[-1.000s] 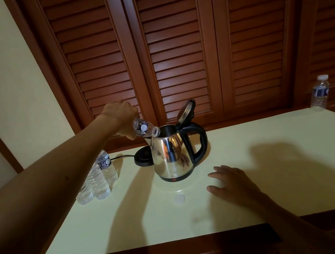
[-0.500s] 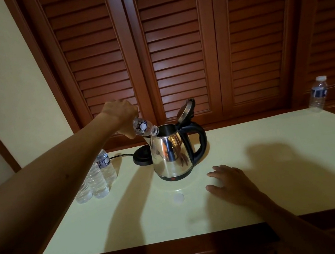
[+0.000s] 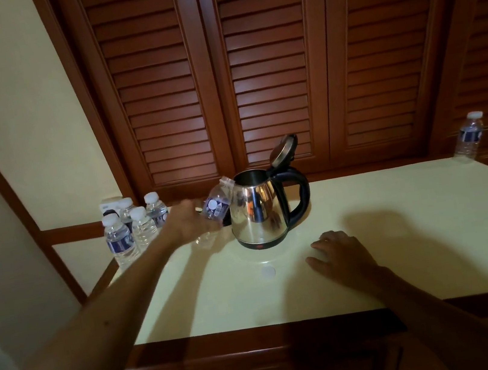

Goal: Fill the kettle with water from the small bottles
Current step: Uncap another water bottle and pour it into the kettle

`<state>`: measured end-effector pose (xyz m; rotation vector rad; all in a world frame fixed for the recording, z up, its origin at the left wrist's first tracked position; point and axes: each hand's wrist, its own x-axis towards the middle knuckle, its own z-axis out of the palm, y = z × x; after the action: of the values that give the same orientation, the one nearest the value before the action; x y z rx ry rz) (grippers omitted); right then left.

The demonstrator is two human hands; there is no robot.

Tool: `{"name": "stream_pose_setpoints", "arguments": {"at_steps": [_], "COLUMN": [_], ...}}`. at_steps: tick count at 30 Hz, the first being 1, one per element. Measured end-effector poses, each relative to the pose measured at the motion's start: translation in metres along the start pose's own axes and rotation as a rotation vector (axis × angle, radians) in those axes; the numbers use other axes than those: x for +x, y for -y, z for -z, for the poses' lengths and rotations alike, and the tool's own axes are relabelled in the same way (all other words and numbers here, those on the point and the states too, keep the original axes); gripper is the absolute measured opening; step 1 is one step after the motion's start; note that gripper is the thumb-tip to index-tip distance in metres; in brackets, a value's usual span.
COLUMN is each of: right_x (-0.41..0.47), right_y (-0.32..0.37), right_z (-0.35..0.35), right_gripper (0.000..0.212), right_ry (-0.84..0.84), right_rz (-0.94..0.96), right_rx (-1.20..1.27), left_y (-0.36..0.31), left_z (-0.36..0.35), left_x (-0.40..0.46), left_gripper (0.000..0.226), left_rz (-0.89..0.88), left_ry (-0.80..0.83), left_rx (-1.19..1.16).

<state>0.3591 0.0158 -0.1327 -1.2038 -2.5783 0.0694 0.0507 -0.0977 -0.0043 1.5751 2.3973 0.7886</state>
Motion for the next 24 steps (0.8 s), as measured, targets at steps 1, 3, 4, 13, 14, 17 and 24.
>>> {"name": "stream_pose_setpoints", "arguments": {"at_steps": [1,3,4,13,14,17,24], "right_x": [0.000,0.001,0.003,0.019,0.020,0.023,0.058], "right_y": [0.004,0.016,0.024,0.091,0.093,0.098,0.142], "right_z": [0.001,0.002,0.004,0.010,0.008,0.008,0.089], "right_gripper": [0.051,0.043,0.040,0.050,0.046,0.032,0.027], "right_ry": [-0.016,0.002,0.036,0.322,0.314,0.283,-0.157], "right_rz": [0.008,0.026,0.034,0.171,0.186,0.217,0.223], "right_rx": [-0.017,-0.008,0.027,0.203,0.183,0.178,0.540], "left_y": [0.004,0.011,0.015,0.035,0.037,0.041,0.045], "left_z": [-0.010,-0.029,-0.039,-0.093,-0.095,-0.097,-0.099], "left_x": [-0.010,-0.031,-0.040,-0.074,-0.074,-0.077,-0.074], "left_gripper": [0.039,0.048,0.055,0.065,0.066,0.068,0.062], "left_rz": [0.017,0.037,0.042,0.039,0.029,0.015,-0.091], "left_ry": [0.006,0.017,0.024,0.061,0.059,0.045,-0.031], "left_rx": [-0.128,-0.354,-0.446,-0.870,-0.875,-0.886,-0.686]}}
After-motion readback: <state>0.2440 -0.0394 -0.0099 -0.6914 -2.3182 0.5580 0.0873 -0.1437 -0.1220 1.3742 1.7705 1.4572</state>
